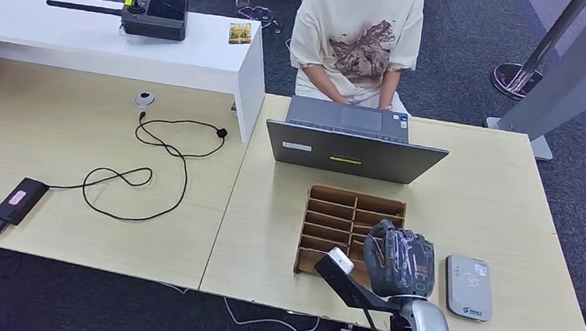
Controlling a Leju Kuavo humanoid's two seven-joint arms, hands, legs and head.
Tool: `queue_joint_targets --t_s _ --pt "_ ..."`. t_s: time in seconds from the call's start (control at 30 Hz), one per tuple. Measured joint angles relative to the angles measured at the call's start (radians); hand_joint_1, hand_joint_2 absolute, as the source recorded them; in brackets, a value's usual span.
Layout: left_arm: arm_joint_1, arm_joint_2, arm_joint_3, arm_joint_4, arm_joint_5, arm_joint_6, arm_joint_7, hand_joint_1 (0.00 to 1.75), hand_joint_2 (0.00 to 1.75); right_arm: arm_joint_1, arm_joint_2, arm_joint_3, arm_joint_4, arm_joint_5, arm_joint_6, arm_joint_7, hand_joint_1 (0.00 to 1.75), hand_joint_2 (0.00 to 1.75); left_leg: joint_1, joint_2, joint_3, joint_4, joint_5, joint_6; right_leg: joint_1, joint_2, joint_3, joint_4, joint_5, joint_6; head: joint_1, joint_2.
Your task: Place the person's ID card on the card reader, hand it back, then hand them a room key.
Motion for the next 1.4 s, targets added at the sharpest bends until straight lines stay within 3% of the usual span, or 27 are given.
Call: queue_joint_targets --t_s 0.27,0.63,1.07,1.4 --pt "0.000 0.007 -0.014 0.000 0.000 -0.001 -0.011 0.00 1.75 -0.022 -0.070 0.145 0.064 0.111 -0.075 -0.069 1.75 1.75 0.000 0.000 0.000 0.000 0.000 0.000 0.000 0.000 0.000 0.000 0.000 0.000 0.000 0.000" --pt "-0.001 0.012 -0.014 0.000 0.000 0.004 -0.017 0.00 1.75 -0.114 -0.151 0.304 0.107 0.051 -0.183 -0.103 1.75 1.75 0.000 0.000 0.000 0.000 0.000 0.000 0.000 0.000 0.000 0.000 0.000 0.000 0.000 0.000" --pt "-0.001 0.015 -0.014 0.000 0.000 0.008 -0.020 0.00 1.75 -0.165 -0.219 0.312 -0.141 0.110 -0.265 -0.049 1.75 1.75 0.000 0.000 0.000 0.000 0.000 0.000 0.000 0.000 0.000 0.000 0.001 0.000 0.000 0.000" --pt "-0.001 0.014 -0.014 0.000 0.000 0.010 -0.018 0.00 1.75 -0.206 -0.230 0.293 -0.278 0.122 -0.315 -0.065 1.75 1.75 0.000 0.000 0.000 0.000 0.000 0.000 0.000 0.000 0.000 0.000 0.001 -0.001 0.000 0.000"
